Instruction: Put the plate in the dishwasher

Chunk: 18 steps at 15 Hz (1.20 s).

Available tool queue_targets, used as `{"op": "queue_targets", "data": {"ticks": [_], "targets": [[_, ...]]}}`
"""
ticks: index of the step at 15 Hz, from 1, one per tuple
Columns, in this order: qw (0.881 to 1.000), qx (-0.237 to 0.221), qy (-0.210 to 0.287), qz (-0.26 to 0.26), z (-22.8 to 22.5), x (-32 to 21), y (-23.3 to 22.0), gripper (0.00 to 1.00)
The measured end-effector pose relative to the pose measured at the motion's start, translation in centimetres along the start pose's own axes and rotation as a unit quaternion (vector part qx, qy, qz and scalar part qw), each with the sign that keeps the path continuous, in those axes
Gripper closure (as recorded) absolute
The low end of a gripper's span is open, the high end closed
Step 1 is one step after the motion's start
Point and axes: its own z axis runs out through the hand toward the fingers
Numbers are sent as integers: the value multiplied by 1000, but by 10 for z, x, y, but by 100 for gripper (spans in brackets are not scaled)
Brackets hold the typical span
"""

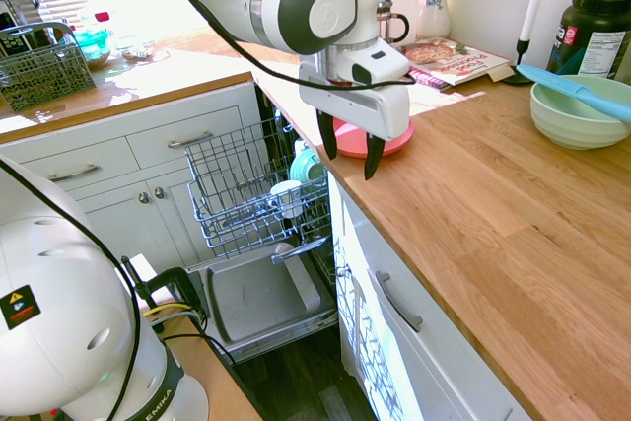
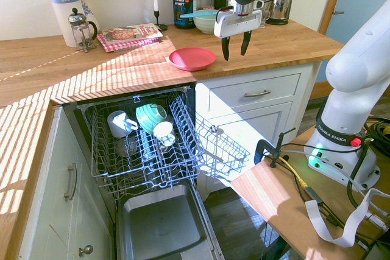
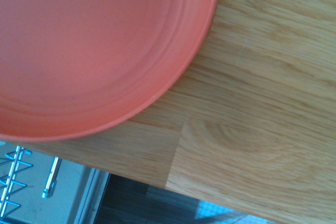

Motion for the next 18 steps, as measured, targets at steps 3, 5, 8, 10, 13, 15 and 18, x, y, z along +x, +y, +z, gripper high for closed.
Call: {"op": "queue_targets", "data": {"ticks": [3, 5, 8, 10, 13, 15, 18], "targets": [[1000, 13, -4, 13, -1, 6, 3, 0], [998, 54, 0, 44, -5, 20, 5, 0], [985, 146, -3, 94, 7, 52, 9, 0], [975, 197, -15, 104, 21, 63, 1, 0], [959, 266, -28, 93, 22, 69, -17, 0], [957, 278, -40, 69, 30, 70, -20, 0], [960, 268, -59, 48, 50, 65, -25, 0]]}}
